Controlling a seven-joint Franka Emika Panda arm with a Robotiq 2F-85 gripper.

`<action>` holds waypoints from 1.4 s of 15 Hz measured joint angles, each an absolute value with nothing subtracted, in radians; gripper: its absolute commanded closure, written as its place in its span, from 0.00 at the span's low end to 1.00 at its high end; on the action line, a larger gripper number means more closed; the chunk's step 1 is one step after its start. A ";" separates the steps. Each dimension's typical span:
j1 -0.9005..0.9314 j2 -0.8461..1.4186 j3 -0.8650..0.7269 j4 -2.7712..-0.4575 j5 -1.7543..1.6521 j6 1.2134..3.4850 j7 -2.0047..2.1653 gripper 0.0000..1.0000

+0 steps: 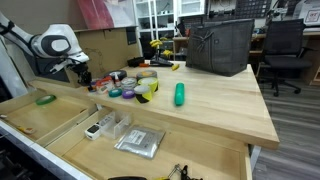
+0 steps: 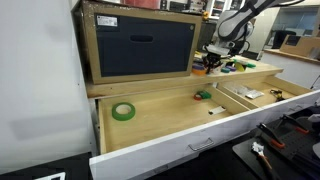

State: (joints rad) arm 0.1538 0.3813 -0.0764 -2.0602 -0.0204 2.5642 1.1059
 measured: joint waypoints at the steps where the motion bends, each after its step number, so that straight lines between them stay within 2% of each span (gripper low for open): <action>1: 0.154 0.382 -0.077 -2.060 -0.020 2.564 1.106 1.00; 21: 0.164 0.417 -0.094 -2.011 -0.038 2.564 1.108 1.00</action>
